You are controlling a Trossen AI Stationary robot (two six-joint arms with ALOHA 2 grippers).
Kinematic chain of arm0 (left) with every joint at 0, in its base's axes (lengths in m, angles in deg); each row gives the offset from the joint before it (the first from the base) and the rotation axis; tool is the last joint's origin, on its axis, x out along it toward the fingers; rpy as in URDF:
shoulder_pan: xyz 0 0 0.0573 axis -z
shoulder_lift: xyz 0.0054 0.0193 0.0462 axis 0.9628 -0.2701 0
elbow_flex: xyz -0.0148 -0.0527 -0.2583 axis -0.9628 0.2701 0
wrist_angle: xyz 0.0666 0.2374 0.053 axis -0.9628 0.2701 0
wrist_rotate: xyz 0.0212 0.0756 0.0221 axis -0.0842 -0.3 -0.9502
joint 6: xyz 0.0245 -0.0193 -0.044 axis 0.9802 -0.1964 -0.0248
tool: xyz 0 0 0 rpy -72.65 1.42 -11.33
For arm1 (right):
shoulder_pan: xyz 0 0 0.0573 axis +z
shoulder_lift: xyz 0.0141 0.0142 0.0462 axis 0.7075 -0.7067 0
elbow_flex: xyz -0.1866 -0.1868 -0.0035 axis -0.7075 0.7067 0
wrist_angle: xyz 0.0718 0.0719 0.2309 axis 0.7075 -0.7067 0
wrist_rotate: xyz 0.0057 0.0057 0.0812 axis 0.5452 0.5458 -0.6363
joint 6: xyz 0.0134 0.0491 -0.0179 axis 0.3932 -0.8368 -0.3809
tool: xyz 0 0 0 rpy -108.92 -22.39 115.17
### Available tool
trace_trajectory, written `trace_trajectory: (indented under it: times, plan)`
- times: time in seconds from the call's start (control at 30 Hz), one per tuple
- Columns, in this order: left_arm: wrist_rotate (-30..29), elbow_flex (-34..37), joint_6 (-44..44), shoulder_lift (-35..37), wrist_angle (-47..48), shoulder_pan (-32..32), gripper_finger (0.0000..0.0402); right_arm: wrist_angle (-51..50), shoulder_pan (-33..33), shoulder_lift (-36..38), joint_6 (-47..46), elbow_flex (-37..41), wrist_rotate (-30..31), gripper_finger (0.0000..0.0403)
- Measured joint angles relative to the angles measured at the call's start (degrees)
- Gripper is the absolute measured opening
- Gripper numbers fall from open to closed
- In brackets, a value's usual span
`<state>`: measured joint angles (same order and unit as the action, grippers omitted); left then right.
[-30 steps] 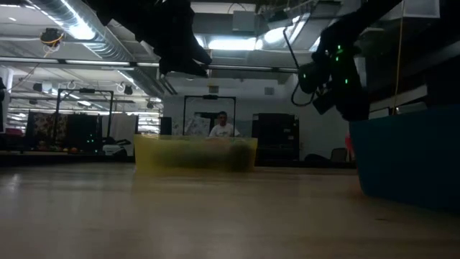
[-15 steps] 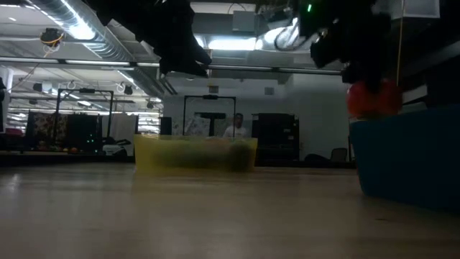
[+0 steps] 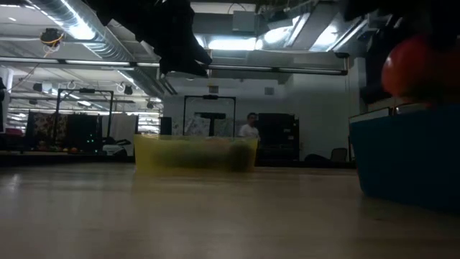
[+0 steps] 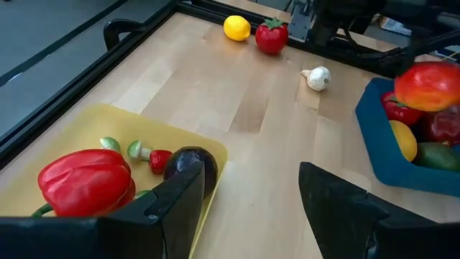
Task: Sort produce into baskets
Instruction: Put the orange tomato into the blue bin
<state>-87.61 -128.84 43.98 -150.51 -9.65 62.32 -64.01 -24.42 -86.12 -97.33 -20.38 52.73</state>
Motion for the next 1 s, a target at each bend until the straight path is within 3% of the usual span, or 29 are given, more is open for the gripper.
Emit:
trace_trajectory:
  times: [0.13,0.37,0.73,1.0]
  plan:
    - [0.0,0.0,0.0,0.0,0.0,0.0,0.0223,3.5,5.3,0.0,-2.9,1.4,4.7,0.0303]
    - [0.0,0.0,0.0,0.0,0.1,0.0,0.0223,7.9,10.9,-0.1,-5.3,3.9,4.8,0.0303]
    - [0.0,0.0,0.0,0.0,0.1,0.0,0.0223,8.1,12.0,-0.1,-5.2,3.9,4.6,0.0305]
    - [0.0,0.0,0.0,0.0,0.2,0.0,0.0223,8.0,12.0,-0.1,-5.2,4.0,4.2,0.0378]
